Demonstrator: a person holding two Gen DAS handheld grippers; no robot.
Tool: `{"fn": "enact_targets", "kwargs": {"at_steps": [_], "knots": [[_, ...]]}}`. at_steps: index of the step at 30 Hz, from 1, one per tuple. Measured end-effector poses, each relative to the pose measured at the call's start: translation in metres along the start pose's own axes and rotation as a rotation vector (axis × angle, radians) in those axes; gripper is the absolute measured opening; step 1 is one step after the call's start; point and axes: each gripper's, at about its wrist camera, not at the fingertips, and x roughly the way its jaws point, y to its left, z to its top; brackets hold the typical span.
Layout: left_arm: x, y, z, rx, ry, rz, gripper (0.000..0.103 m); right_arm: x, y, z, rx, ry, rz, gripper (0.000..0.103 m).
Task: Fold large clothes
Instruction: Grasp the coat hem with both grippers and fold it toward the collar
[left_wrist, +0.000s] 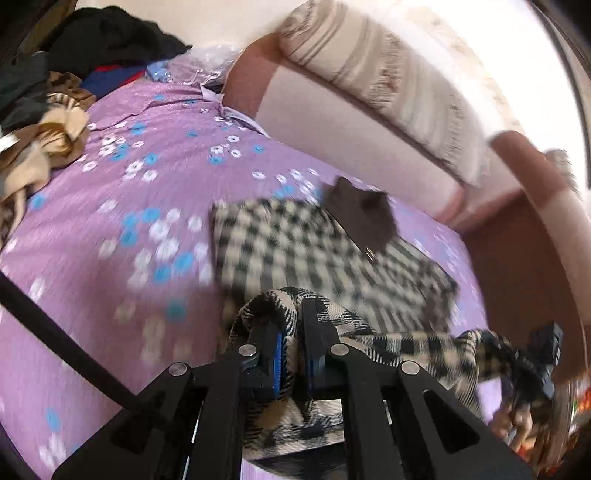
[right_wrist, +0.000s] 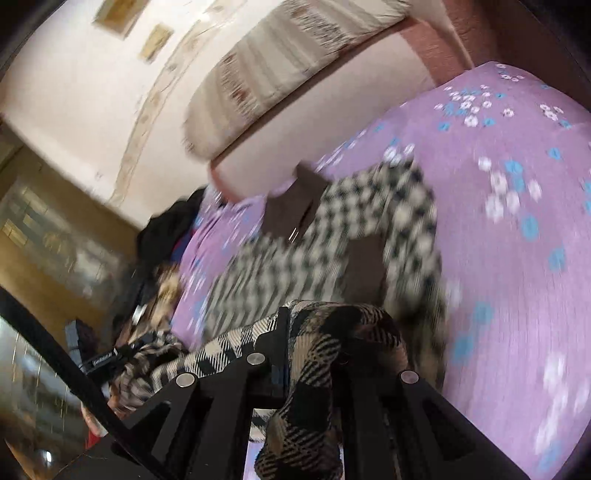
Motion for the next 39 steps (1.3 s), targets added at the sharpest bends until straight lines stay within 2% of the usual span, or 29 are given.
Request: {"fn": "enact_targets", "kwargs": {"at_steps": [3,6,7,9,10,11,15,18,20,23,29,31,33,39], "knots": [[0.046,-0.001,0.029,-0.019,0.032,0.056,0.009,0.033,-0.021,0.033,0.050,0.008,-0.042,0.010],[0.082,0.005,0.045,-0.073,0.070,0.062,0.009,0.060,-0.042,0.052,0.116,0.041,-0.068,0.015],[0.089,0.007,0.049,-0.083,0.072,0.051,0.010,0.066,-0.047,0.055,0.133,0.047,-0.068,0.021],[0.096,0.011,0.056,-0.116,0.063,-0.002,0.010,0.074,-0.053,0.062,0.153,0.046,-0.067,0.044],[0.094,0.013,0.056,-0.135,0.054,-0.029,0.013,0.075,-0.054,0.066,0.153,0.028,-0.058,0.059],[0.094,0.017,0.057,-0.159,0.045,-0.059,0.015,0.072,-0.054,0.067,0.153,0.014,-0.044,0.064],[0.093,0.031,0.062,-0.281,0.006,-0.155,0.049,0.067,-0.059,0.075,0.179,-0.024,-0.019,0.069],[0.088,0.041,0.070,-0.367,-0.020,-0.203,0.057,0.062,-0.062,0.081,0.195,-0.055,-0.013,0.072],[0.082,0.043,0.074,-0.391,-0.045,-0.205,0.063,0.059,-0.057,0.083,0.182,-0.073,-0.019,0.079],[0.069,0.042,0.079,-0.378,-0.074,-0.184,0.069,0.047,-0.042,0.086,0.120,-0.128,-0.062,0.085],[0.039,0.035,0.072,-0.286,-0.082,-0.132,0.072,0.027,-0.012,0.085,0.012,-0.187,-0.091,0.085],[0.027,0.029,0.060,-0.225,-0.089,-0.088,0.078,0.031,0.000,0.079,-0.035,-0.170,-0.107,0.085],[0.018,0.024,0.041,-0.164,-0.083,-0.032,0.078,0.036,0.008,0.071,-0.074,-0.140,-0.118,0.085],[0.017,0.033,-0.026,-0.064,-0.020,0.066,0.078,0.058,0.045,0.035,-0.205,-0.037,-0.115,0.085]]}}
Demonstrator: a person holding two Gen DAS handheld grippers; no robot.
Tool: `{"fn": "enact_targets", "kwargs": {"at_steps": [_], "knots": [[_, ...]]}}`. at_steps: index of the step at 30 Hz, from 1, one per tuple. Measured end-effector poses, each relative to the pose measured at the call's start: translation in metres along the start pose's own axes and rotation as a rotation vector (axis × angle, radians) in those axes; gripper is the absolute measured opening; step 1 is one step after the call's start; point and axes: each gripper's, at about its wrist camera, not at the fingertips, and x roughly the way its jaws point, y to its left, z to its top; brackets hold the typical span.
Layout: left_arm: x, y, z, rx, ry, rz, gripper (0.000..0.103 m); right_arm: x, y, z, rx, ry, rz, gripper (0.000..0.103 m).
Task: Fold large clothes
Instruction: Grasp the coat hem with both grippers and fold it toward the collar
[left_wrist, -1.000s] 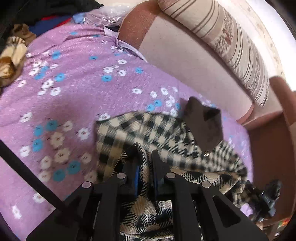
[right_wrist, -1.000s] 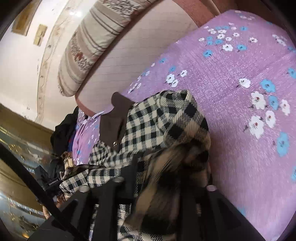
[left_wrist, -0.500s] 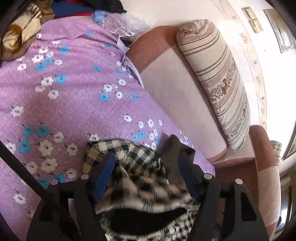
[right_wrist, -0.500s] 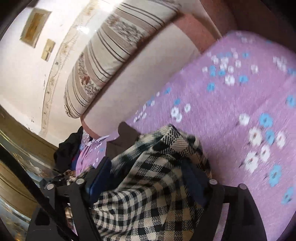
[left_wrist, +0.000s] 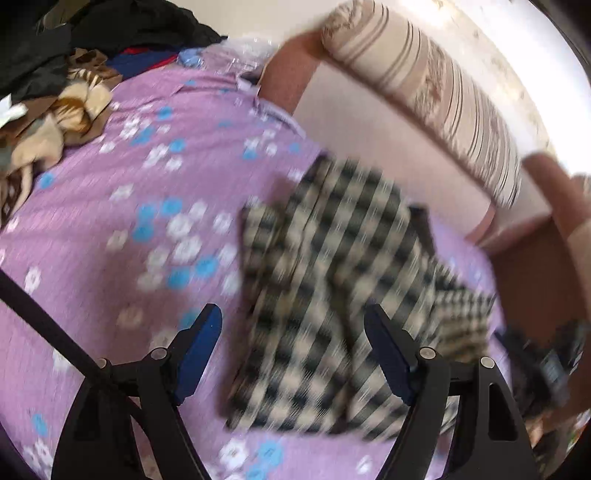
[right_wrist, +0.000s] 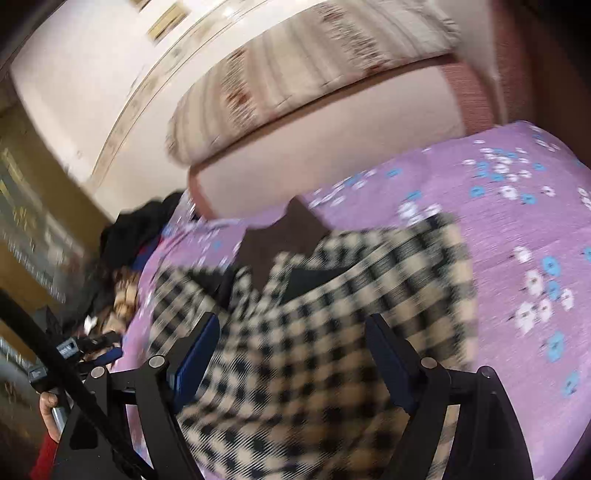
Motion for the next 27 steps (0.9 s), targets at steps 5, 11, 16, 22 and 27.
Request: {"fn": "enact_targets", "kwargs": {"at_steps": [5,11,16,22,27], "knots": [[0.024,0.006,-0.023,0.093,0.049,0.083,0.078,0.015,0.048,-0.013,-0.096,0.055,0.022,0.085],[0.057,-0.006,-0.027,0.211,0.180,0.088,0.007,0.062,0.101,-0.011,-0.182,0.127,-0.010,0.085],[0.027,-0.012,-0.020,0.256,0.098,0.088,0.006,0.116,0.133,-0.005,-0.288,0.228,-0.071,0.085],[0.028,0.004,-0.026,0.251,0.155,0.132,0.007,0.172,0.134,-0.008,-0.345,0.357,-0.219,0.005],[0.029,-0.001,-0.033,0.283,0.161,0.157,0.007,0.164,0.129,0.019,-0.298,0.265,-0.249,0.005]]}}
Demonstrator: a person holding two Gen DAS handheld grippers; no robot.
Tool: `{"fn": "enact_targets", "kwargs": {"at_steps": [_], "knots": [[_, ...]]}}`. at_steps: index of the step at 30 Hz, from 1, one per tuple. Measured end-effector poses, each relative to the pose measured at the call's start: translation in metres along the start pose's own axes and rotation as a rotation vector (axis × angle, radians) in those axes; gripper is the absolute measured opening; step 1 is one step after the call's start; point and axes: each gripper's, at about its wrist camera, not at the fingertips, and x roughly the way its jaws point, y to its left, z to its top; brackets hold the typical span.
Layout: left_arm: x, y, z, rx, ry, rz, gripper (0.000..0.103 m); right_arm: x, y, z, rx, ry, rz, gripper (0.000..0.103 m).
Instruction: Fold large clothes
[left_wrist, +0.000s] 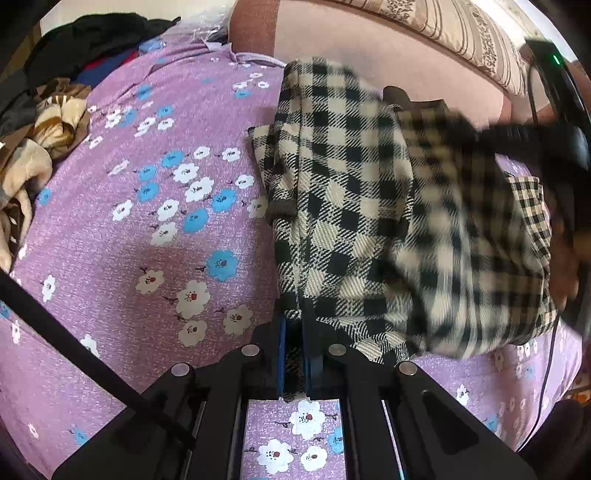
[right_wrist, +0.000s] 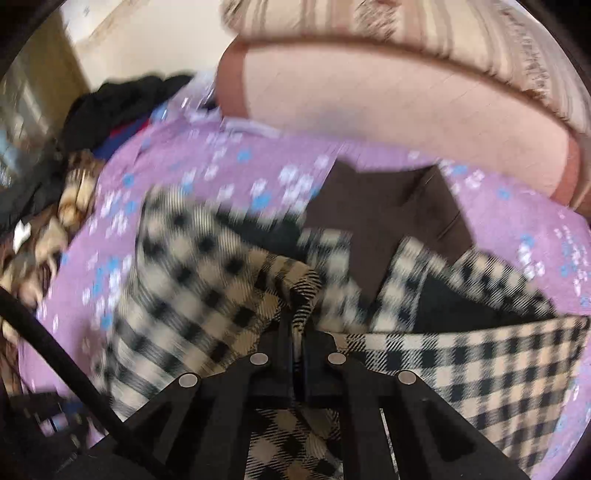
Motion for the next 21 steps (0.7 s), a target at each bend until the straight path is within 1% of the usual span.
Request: {"fn": "enact_targets", "kwargs": {"at_steps": [2,4,6,7,8,9,10,11,12,13,14,15,16,17,18,20,21], "knots": [[-0.001,-0.001,-0.001,0.000,0.000,0.005,0.007,-0.004,-0.006,0.013,0.034,-0.035,-0.027,0.005],[0.002,0.000,0.000,-0.011,0.009,0.004,0.007,-0.001,-0.007,0.021,0.040,-0.047,-0.064,0.005],[0.005,0.001,0.001,-0.019,0.024,0.005,0.007,0.014,-0.007,0.026,0.043,-0.028,-0.098,0.005],[0.007,0.001,0.000,-0.021,0.030,0.003,0.007,0.021,-0.008,0.028,0.042,-0.007,-0.107,0.008],[0.008,0.001,0.001,-0.022,0.032,0.002,0.007,0.030,-0.011,0.027,0.042,0.031,-0.107,0.014],[0.008,0.002,0.001,-0.022,0.033,0.000,0.007,0.032,-0.013,0.026,0.045,0.046,-0.108,0.017],[0.010,0.003,0.003,-0.022,0.033,-0.001,0.007,0.028,-0.016,0.025,0.053,0.039,-0.100,0.025],[0.010,0.003,0.003,-0.020,0.034,0.000,0.008,0.015,-0.024,0.024,0.071,0.009,-0.062,0.042],[0.011,0.005,0.004,-0.020,0.035,0.000,0.008,0.001,-0.031,0.023,0.085,-0.015,-0.031,0.051],[0.013,0.007,0.006,-0.023,0.036,-0.001,0.008,-0.015,-0.040,0.021,0.098,-0.041,-0.018,0.064],[0.013,0.007,0.005,-0.022,0.036,0.000,0.008,-0.030,-0.051,0.018,0.107,-0.069,-0.024,0.067],[0.013,0.007,0.005,-0.019,0.036,0.005,0.008,-0.042,-0.060,0.016,0.113,-0.089,-0.044,0.069],[0.014,0.006,0.005,-0.018,0.035,0.009,0.008,-0.058,-0.076,0.009,0.115,-0.106,-0.093,0.073],[0.013,0.005,0.004,-0.016,0.033,0.014,0.008,-0.067,-0.088,0.003,0.113,-0.109,-0.136,0.078],[0.013,0.003,0.004,-0.014,0.030,0.020,0.008,-0.074,-0.100,-0.004,0.113,-0.110,-0.171,0.081],[0.011,-0.001,0.001,-0.009,0.025,0.031,0.008,-0.082,-0.131,-0.025,0.130,-0.093,-0.264,0.082],[0.011,-0.002,0.001,-0.006,0.022,0.039,0.008,-0.082,-0.142,-0.032,0.144,-0.080,-0.286,0.082]]}}
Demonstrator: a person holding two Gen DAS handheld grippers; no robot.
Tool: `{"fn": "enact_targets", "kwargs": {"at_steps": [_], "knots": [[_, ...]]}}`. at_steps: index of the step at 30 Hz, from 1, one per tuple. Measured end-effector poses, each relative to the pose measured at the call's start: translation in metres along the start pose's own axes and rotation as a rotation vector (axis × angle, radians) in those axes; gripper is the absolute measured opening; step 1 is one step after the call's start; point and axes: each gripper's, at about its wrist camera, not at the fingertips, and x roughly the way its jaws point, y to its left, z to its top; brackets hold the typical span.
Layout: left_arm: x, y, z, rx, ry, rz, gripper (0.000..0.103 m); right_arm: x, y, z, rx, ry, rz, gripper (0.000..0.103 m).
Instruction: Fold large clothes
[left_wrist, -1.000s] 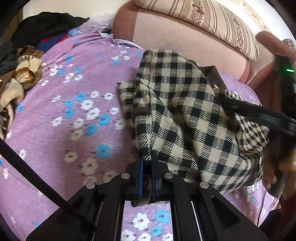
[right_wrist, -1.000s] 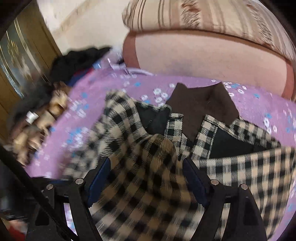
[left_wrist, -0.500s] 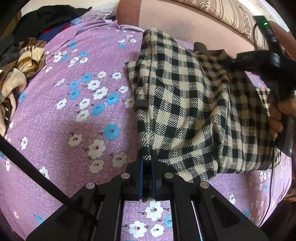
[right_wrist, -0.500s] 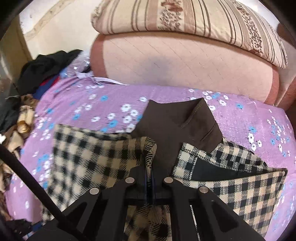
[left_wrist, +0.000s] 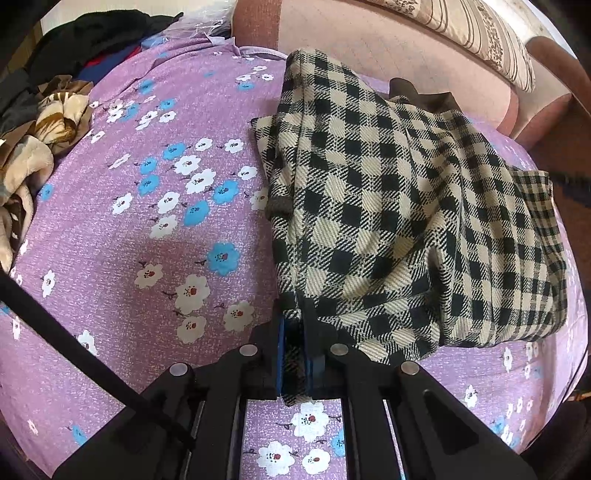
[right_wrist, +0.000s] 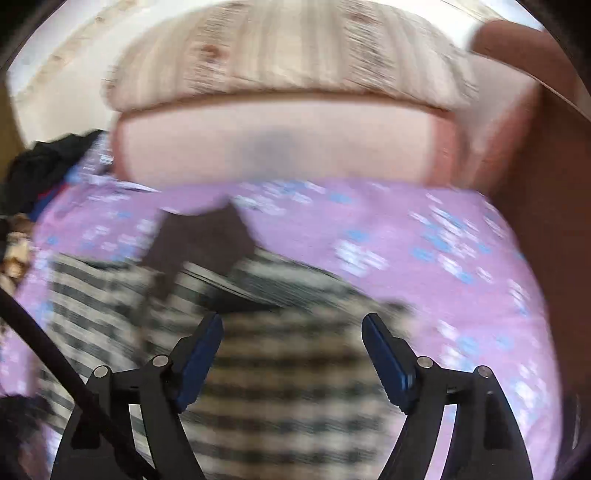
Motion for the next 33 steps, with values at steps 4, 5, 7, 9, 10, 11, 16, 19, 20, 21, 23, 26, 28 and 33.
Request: {"fn": "enact_targets", "kwargs": {"at_steps": [4,5,7,9,10,11,16,19,20,21,23,26,28,33], "knots": [[-0.002,-0.008,-0.005,0.016,-0.008,0.024,0.009,0.019,-0.047,-0.034,0.118,0.066,-0.014,0.082],[-0.003,-0.009,-0.006,0.021,-0.010,0.030,0.009,0.023,-0.048,-0.039,0.131,0.072,0.001,0.082],[-0.004,-0.013,-0.009,0.034,-0.015,0.044,0.009,0.032,-0.044,-0.045,0.124,0.077,0.041,0.073],[-0.005,-0.014,-0.010,0.045,-0.020,0.052,0.009,0.036,-0.030,-0.044,0.076,0.090,0.068,0.009],[-0.005,-0.014,-0.010,0.046,-0.021,0.053,0.009,0.037,-0.026,-0.043,0.058,0.101,0.048,0.009],[-0.006,-0.014,-0.010,0.048,-0.022,0.052,0.009,0.035,-0.026,-0.041,0.045,0.097,0.016,0.007],[-0.004,-0.018,-0.009,0.059,-0.013,0.041,0.009,0.038,-0.068,-0.043,0.116,0.126,-0.203,0.006],[-0.003,-0.019,-0.010,0.077,-0.016,0.069,0.012,0.048,-0.072,-0.046,0.140,0.161,-0.232,0.018],[-0.003,-0.019,-0.011,0.077,-0.017,0.070,0.012,0.046,-0.074,-0.046,0.156,0.157,-0.222,0.026],[-0.003,-0.018,-0.011,0.075,-0.017,0.069,0.013,0.043,-0.076,-0.046,0.178,0.146,-0.200,0.032],[-0.005,-0.017,-0.012,0.062,-0.015,0.057,0.013,0.025,-0.084,-0.050,0.222,0.122,-0.146,0.053],[-0.005,-0.014,-0.011,0.048,-0.008,0.044,0.013,0.001,-0.085,-0.060,0.271,0.087,-0.007,0.069],[-0.003,-0.013,-0.010,0.055,-0.008,0.048,0.013,-0.014,-0.078,-0.075,0.261,0.084,0.105,0.077],[-0.004,-0.018,-0.010,0.082,-0.011,0.058,0.011,-0.023,-0.050,-0.136,0.174,0.154,0.207,0.081]]}}
